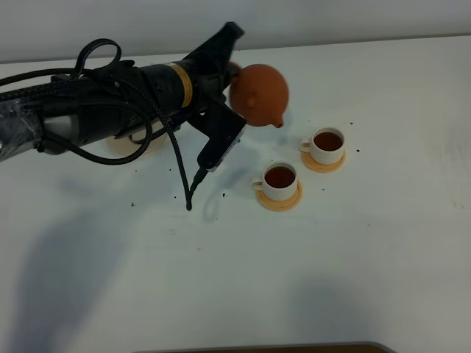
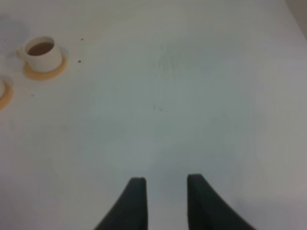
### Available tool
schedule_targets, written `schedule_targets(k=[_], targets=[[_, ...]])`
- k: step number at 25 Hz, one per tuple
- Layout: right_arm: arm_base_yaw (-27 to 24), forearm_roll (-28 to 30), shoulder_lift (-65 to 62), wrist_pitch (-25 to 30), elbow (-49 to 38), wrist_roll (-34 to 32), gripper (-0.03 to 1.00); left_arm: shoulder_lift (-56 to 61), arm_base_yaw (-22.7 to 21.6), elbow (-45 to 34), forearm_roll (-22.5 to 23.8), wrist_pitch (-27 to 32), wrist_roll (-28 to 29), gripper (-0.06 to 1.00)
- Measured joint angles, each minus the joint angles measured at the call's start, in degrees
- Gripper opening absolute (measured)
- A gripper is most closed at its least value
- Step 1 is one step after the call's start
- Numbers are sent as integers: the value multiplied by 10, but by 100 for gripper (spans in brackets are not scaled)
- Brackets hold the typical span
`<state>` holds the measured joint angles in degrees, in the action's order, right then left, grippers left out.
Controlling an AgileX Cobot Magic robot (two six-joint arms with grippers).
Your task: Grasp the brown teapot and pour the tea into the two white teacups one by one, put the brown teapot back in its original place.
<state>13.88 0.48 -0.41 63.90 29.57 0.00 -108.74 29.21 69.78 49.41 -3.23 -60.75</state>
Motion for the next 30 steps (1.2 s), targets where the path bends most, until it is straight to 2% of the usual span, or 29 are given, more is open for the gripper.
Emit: schedule_targets(k=[4,6,9,14,18,24,26,30], targets=[[0,0,0,0,0,0,24,4,0,-7,-15,129,123,15],[0,0,0,0,0,0,24,4,0,-7,-46,171,178,15],[0,0,0,0,0,0,24,5,0,-7,-122,196,218,15],[0,0,0,0,0,0,24,5,9,-7,-259,274,223,15],[0,0,0,0,0,0,24,5,16,-7,-337,356,223,15],[0,0,0,0,0,0,24,5,17,9,-391,488,223,15],[0,0,0,0,0,0,24,7,17,18,-407,511,223,15],[0,0,0,0,0,0,24,9,28,23,-427,514,223,15]])
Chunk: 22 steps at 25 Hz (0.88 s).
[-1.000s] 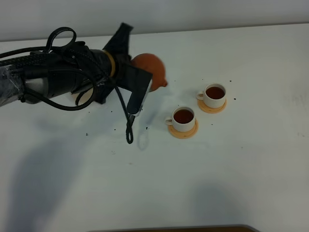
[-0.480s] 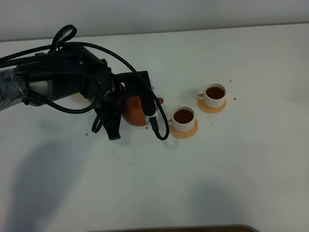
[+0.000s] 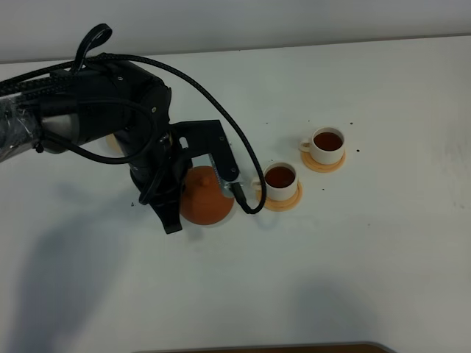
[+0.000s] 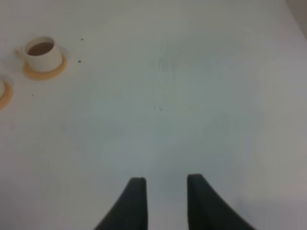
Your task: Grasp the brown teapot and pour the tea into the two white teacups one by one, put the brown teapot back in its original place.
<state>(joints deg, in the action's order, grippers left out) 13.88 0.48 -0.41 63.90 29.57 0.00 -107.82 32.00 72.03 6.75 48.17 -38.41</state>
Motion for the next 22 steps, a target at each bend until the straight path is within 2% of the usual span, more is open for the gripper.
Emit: schedule_targets(k=[6,10,16,22], targets=[[0,0,0,0,0,0,24,-10,7,1,-11,-8,15,15],[0,0,0,0,0,0,24,12,1,4,-5,2,72,15],[0,0,0,0,0,0,24,34,-70,9,19,56,225,15],[0,0,0,0,0,0,24,34,-148,9,19,43,318,15]])
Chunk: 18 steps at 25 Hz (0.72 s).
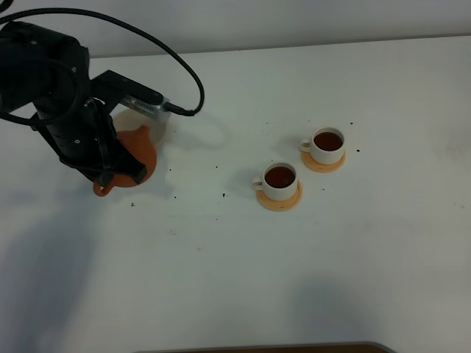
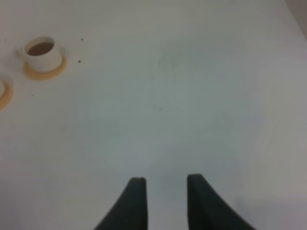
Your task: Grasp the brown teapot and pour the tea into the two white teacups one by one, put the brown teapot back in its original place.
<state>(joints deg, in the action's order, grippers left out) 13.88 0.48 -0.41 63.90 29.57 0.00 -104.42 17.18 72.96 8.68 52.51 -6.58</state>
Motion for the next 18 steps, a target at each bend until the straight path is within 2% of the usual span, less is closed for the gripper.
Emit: schedule_targets(k=[7,18], targets=[[0,0,0,0,0,0,24,-5,-50,5,-4,-51,71,15],[0,0,0,0,0,0,24,-112,-62,112,-16,-53,72,15]])
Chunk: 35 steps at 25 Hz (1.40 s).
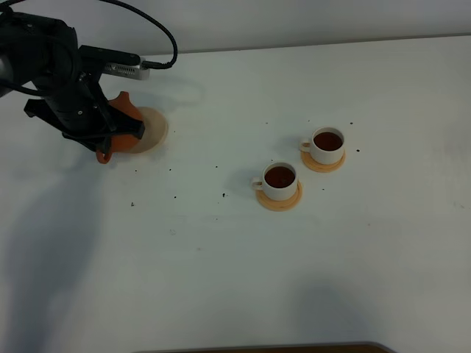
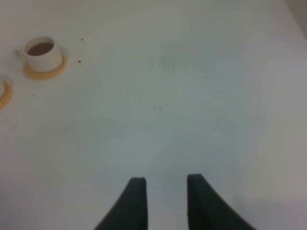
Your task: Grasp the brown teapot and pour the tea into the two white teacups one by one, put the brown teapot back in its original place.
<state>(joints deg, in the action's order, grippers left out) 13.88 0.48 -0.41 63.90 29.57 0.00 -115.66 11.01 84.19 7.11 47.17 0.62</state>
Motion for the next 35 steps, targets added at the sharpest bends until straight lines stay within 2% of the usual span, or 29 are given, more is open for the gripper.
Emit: schedule_targets(k=[9,16,29,32,35], targets=[[0,0,0,0,0,0,24,-61,0,58,-4,-20,-9,15],[0,0,0,0,0,0,24,-77,-1,63,-30,-39,-37,15],[0,0,0,0,0,0,24,-78,-2,63,-34,-39,-41,15],[0,0,0,0,0,0,24,-78,-2,63,-34,-39,-41,18],[0,0,0,0,0,0,24,-80,-2,63,-37,-39,-42,26]])
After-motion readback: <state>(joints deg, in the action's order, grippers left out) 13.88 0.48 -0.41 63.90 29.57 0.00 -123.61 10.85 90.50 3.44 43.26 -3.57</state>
